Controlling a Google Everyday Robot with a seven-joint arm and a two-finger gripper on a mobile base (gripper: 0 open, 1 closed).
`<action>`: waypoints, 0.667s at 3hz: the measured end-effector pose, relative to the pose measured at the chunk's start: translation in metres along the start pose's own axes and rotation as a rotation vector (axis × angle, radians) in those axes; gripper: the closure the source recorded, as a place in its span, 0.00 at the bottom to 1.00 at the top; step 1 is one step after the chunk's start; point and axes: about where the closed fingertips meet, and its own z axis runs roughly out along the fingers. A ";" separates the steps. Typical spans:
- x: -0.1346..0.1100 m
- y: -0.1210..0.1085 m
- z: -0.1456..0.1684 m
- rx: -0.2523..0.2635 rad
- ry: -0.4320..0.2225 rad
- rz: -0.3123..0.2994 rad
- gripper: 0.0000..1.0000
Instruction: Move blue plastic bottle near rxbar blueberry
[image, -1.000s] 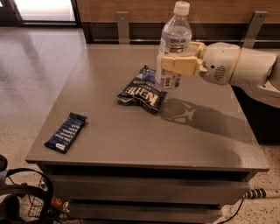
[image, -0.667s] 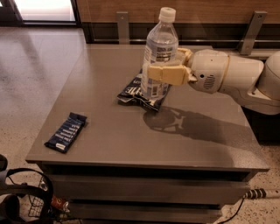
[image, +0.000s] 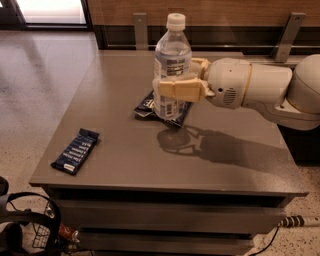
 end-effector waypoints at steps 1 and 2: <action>0.007 0.021 0.013 -0.002 0.047 -0.021 1.00; 0.012 0.041 0.024 -0.010 0.054 -0.031 1.00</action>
Offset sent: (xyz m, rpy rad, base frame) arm -0.0501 0.0573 -0.0213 -0.0625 -0.0187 0.0169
